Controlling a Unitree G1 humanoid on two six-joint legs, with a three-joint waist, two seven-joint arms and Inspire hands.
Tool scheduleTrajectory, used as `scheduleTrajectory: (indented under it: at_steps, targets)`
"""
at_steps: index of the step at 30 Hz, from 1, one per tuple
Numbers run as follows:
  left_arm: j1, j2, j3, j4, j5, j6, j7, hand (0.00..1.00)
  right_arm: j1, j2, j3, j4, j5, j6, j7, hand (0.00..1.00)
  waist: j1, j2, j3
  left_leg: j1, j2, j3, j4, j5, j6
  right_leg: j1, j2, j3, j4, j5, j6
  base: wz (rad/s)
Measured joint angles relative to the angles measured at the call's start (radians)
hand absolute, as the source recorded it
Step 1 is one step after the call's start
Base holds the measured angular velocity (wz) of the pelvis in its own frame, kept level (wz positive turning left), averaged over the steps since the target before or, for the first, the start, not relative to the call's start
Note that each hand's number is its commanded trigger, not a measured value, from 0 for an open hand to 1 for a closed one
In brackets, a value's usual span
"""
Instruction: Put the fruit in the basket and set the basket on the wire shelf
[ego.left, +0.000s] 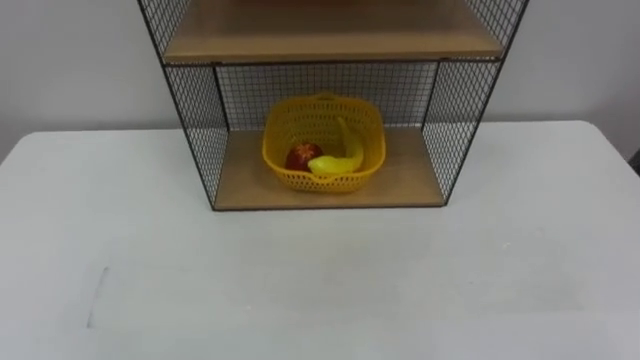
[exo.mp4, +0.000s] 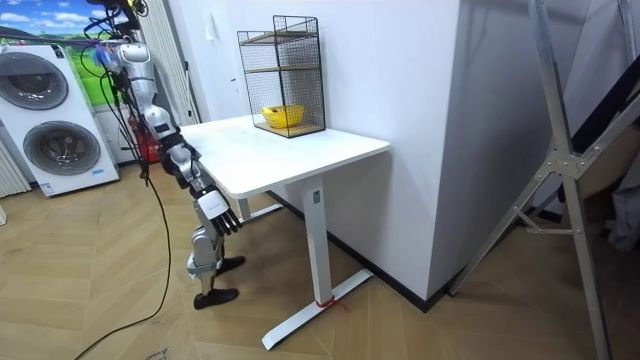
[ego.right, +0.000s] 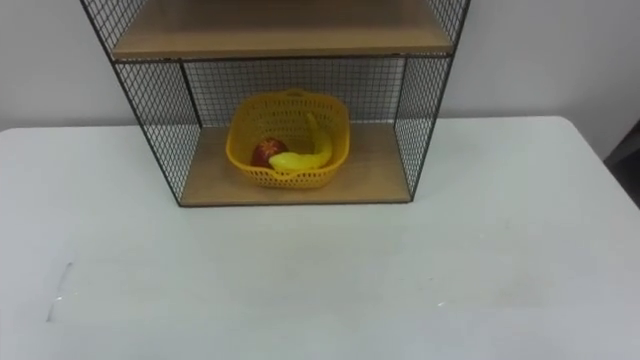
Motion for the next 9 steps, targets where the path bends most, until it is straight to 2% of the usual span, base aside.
scheduleTrajectory:
  at_steps: [1,4,9]
  targets:
    - [0.003,-0.002,0.0,0.002,0.001,0.0,0.0,0.0,0.007,0.0,0.0,0.0,0.005,0.003,0.009,0.0,0.005,0.0,-0.0029,0.002,0.001,0.0,0.0,0.0,0.0,0.001,0.0,0.001,0.001,0.0,0.001,0.0]
    - [0.014,0.0,0.004,0.022,0.022,0.006,0.0,0.0,0.012,-0.002,0.0,0.024,0.023,0.008,0.015,0.0,0.011,0.0,-0.0021,0.009,-0.001,0.0,0.001,-0.001,0.001,0.011,0.006,0.0,-0.001,-0.001,0.001,0.0]
    - [0.04,0.0,0.014,0.036,0.043,0.048,0.0,0.0,0.04,-0.003,-0.01,0.044,0.035,0.023,0.017,0.0,0.012,0.002,-0.0046,0.014,0.001,-0.001,0.0,-0.002,0.002,0.015,-0.003,-0.003,0.001,-0.002,0.001,0.0]
